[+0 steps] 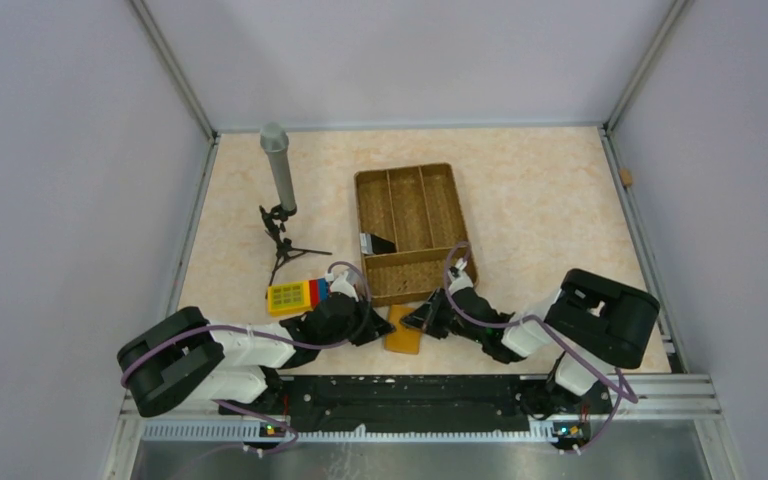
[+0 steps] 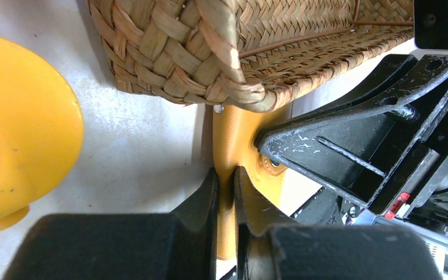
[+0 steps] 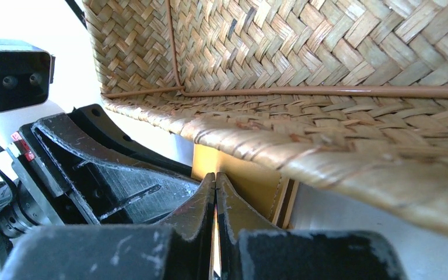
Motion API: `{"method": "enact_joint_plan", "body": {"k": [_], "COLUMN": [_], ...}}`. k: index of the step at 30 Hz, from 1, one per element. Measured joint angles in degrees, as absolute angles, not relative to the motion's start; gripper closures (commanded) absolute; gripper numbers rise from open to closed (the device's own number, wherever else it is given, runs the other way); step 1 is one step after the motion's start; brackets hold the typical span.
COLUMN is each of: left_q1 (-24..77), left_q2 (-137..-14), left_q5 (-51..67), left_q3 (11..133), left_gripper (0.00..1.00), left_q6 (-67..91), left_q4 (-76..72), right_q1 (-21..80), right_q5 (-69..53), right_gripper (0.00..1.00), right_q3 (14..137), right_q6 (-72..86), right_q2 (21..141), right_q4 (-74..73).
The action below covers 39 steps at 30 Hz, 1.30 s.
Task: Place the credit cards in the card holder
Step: Close the card holder at the corner of the board.
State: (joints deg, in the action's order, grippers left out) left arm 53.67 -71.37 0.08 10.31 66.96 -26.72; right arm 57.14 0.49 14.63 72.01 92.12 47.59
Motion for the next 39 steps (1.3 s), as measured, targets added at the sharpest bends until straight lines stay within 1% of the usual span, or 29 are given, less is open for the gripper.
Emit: {"method": "enact_joint_plan", "body": {"k": [6, 12, 22, 31, 39], "left_q1": [53.67, 53.67, 54.17, 54.28, 54.28], "left_q2": [-71.33, -70.61, -70.24, -70.24, -69.91], "left_q5": [0.05, -0.1, 1.19, 2.0, 1.74], "left_q3": [10.31, 10.31, 10.28, 10.28, 10.04], "left_gripper": [1.0, 0.99, 0.99, 0.99, 0.99], "left_q6": [67.35, 67.64, 67.61, 67.68, 68.03], "left_q4": [-26.5, -25.45, -24.77, -24.62, -24.56], "right_q1": [61.34, 67.81, 75.46, 79.31, 80.07], "right_q5": [8.14, 19.97, 32.16, 38.5, 39.57], "right_gripper": [1.0, 1.0, 1.0, 1.0, 1.0], "right_q3": [15.35, 18.98, 23.14, 21.78, 16.4], "right_q6": [75.99, 83.07, 91.9, 100.25, 109.34], "right_q2": [92.49, 89.58, 87.0, 89.08, 93.97], "right_q4": [47.11, 35.86, 20.99, 23.05, 38.0]}}
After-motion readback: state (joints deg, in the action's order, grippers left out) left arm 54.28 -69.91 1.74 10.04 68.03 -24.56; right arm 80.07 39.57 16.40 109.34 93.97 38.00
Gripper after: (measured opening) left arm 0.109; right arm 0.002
